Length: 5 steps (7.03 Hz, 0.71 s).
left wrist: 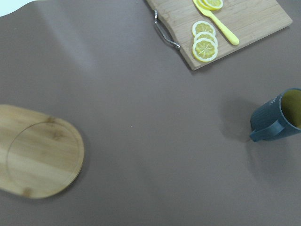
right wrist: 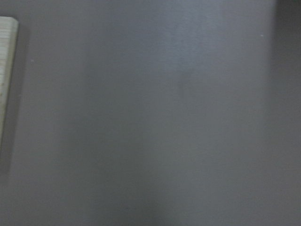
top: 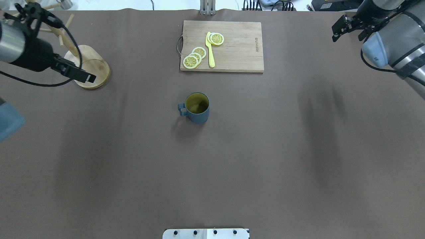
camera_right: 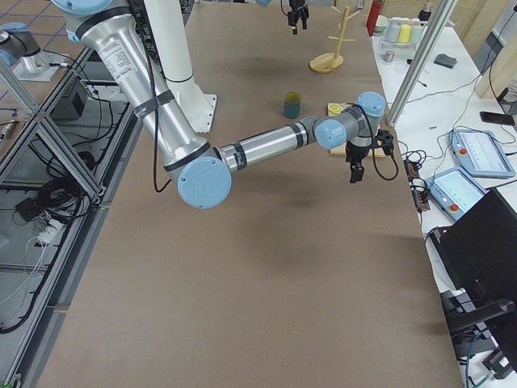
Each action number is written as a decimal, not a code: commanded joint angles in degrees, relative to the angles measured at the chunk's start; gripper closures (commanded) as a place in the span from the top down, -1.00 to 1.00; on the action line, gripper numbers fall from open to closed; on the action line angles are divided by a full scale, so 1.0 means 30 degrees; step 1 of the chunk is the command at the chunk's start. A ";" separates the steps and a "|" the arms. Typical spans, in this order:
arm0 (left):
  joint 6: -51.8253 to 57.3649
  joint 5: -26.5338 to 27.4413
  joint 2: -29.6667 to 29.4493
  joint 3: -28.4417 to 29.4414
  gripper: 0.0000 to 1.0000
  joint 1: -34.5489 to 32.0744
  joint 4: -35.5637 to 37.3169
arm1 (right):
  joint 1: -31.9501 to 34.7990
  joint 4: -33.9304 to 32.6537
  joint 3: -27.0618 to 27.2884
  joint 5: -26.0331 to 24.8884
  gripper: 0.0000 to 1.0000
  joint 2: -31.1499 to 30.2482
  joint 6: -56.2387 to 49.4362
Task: Hang cup on storage rack
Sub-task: 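Withdraw the right gripper while the left gripper reaches toward the mug, then grasp the teal mug by its handle with the left gripper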
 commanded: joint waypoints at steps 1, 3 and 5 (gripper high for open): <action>0.2558 0.0951 -0.1877 0.4703 0.79 0.1259 -0.4836 | 0.2051 -0.2479 -0.0254 -0.0070 1.00 -0.0563 -0.1844; 0.2420 0.0951 -0.3053 0.7650 0.88 0.2395 -0.8197 | 0.3986 -0.4096 -0.0370 -0.0217 1.00 -0.1063 -0.5856; 0.2390 0.0951 -0.3496 0.7570 0.94 0.3743 -0.8934 | 0.5164 -0.4630 -0.0487 -0.0306 1.00 -0.1619 -0.8209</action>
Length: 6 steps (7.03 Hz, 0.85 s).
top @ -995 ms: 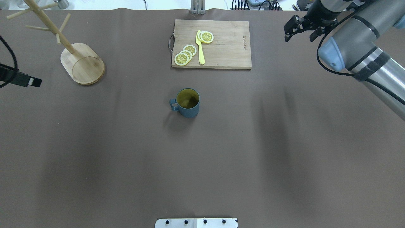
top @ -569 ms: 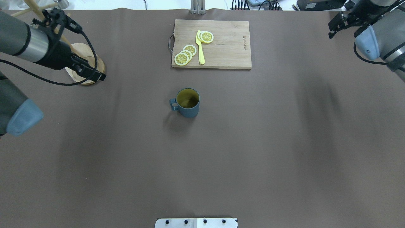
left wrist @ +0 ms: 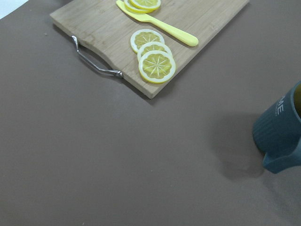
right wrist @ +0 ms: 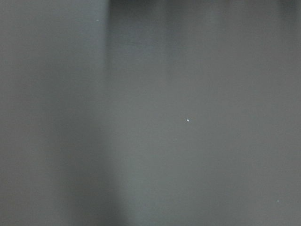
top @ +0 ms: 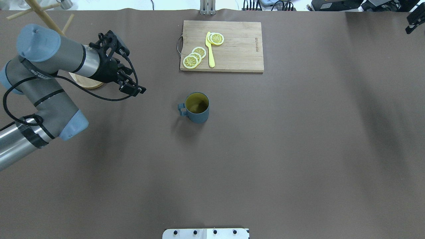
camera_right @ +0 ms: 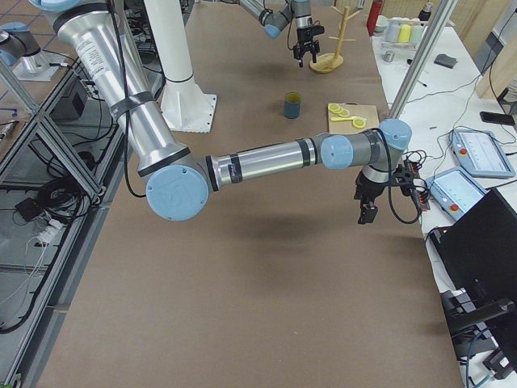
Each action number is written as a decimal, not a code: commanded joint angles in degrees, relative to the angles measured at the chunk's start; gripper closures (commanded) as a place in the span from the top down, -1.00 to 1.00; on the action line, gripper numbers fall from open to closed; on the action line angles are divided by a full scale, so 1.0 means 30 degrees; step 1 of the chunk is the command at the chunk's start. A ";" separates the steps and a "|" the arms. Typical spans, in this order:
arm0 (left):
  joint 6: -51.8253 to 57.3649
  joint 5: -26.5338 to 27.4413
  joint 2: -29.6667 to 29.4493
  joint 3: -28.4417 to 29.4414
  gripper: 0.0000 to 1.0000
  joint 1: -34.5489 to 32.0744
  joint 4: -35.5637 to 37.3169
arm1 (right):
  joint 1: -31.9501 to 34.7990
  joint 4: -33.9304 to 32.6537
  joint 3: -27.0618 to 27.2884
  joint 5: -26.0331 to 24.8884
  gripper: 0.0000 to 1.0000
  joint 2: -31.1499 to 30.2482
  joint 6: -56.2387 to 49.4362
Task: Hang cup on storage rack
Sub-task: 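Grasp the teal mug by its handle with the left gripper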
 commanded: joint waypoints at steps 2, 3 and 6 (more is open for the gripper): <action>0.0018 0.0584 -0.0502 0.0361 0.93 0.1668 -0.1216 | 0.0690 -0.0308 -0.0013 -0.0028 1.00 -0.0284 -0.1249; 0.0048 0.0677 -0.0591 0.0363 0.93 0.1699 -0.1274 | 0.0690 -0.0308 0.0016 0.0001 1.00 -0.0284 -0.1249; 0.0077 0.3243 -0.1907 0.1237 0.93 0.3743 -0.1567 | 0.0925 -0.0308 0.0016 0.0030 1.00 -0.0430 -0.1308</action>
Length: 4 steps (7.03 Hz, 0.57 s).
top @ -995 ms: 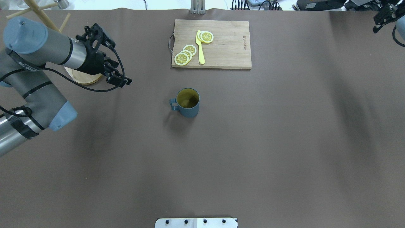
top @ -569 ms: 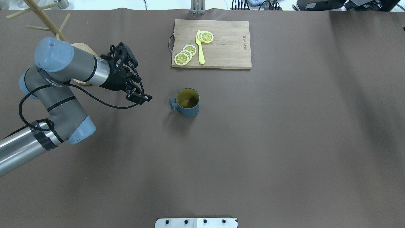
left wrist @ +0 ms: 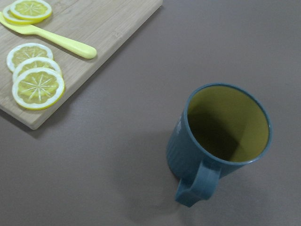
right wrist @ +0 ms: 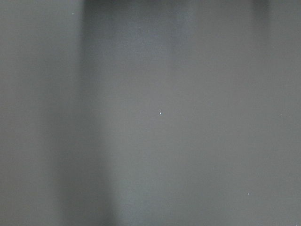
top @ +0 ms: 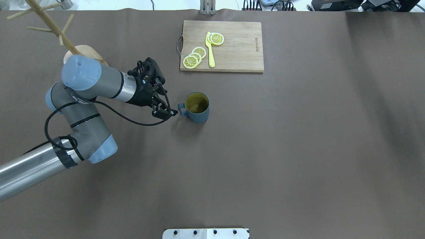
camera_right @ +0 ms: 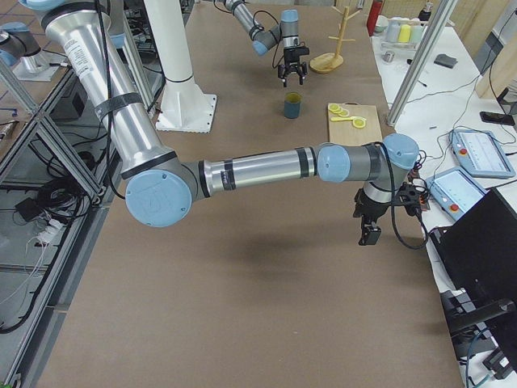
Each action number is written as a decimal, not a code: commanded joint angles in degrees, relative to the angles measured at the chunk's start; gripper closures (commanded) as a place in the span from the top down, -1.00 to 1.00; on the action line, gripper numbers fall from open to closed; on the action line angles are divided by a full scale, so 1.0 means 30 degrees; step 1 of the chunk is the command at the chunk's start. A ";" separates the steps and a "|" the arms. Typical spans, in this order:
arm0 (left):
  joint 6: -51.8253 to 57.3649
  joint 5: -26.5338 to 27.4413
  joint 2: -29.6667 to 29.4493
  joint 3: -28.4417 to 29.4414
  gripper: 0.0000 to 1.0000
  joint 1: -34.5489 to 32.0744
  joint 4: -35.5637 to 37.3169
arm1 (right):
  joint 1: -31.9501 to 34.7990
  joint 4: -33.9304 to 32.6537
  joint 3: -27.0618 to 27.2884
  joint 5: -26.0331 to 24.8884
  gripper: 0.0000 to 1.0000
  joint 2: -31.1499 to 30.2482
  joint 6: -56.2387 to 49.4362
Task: Hang cup on storage rack
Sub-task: 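Grasp the teal mug by its handle with the left gripper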
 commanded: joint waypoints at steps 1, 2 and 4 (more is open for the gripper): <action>0.0018 0.1372 -0.0498 0.0489 0.93 0.0848 -0.0258 | 0.0072 0.0007 0.0012 0.0081 1.00 -0.0087 -0.0020; 0.0105 0.1372 -0.0498 0.0634 0.92 0.0819 -0.0260 | 0.0072 0.0007 0.0012 0.0111 1.00 -0.0087 -0.0020; 0.0106 0.1401 -0.0498 0.0665 0.87 0.0760 -0.0289 | 0.0072 0.0007 0.0129 0.0198 1.00 -0.0087 -0.0020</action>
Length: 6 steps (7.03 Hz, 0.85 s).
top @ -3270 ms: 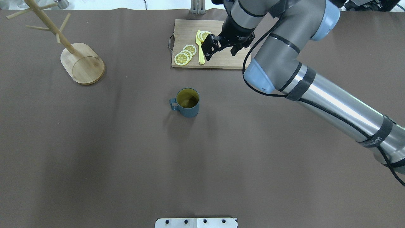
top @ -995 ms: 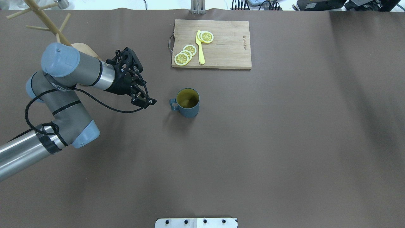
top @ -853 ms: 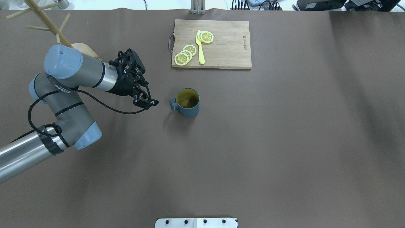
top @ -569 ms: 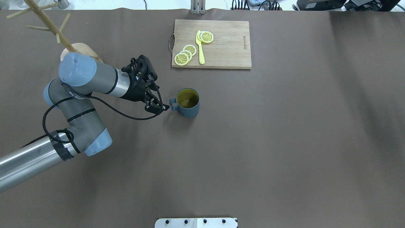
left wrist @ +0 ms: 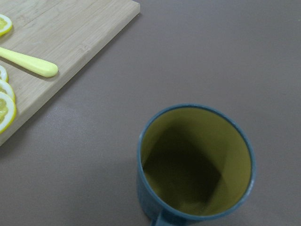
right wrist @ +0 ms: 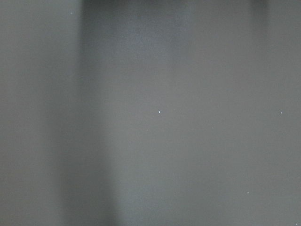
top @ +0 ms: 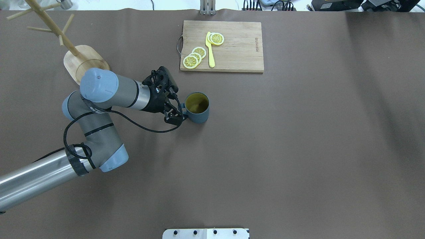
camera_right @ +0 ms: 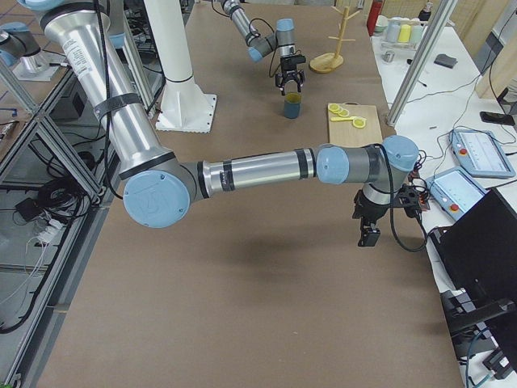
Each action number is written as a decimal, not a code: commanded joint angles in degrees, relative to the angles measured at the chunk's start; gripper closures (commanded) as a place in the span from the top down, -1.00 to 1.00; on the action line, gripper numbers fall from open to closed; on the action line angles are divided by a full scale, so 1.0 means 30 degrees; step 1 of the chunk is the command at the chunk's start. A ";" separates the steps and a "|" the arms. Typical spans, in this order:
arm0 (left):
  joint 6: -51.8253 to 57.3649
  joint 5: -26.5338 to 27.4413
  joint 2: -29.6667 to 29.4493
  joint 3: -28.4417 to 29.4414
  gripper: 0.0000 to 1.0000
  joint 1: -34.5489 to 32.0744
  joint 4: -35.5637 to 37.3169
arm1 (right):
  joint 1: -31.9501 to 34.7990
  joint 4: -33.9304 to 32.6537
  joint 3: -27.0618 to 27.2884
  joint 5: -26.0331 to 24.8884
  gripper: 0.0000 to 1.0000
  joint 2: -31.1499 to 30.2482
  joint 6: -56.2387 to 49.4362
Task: Hang cup on storage rack
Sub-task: 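Grasp the teal mug by its handle with the left gripper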
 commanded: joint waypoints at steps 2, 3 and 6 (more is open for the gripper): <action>0.0011 0.0201 -0.0389 0.0586 0.61 0.0045 -0.0018 | 0.0002 0.0000 0.0103 0.0076 1.00 0.0027 0.0029; 0.0011 0.0203 -0.0420 0.0647 0.20 0.0046 -0.0018 | 0.0002 0.0000 0.0103 0.0047 1.00 -0.0002 0.0058; -0.0047 0.0145 -0.0391 0.0619 -1.00 0.0046 -0.0018 | -0.0116 0.0000 0.0162 -0.0129 1.00 0.0144 0.0233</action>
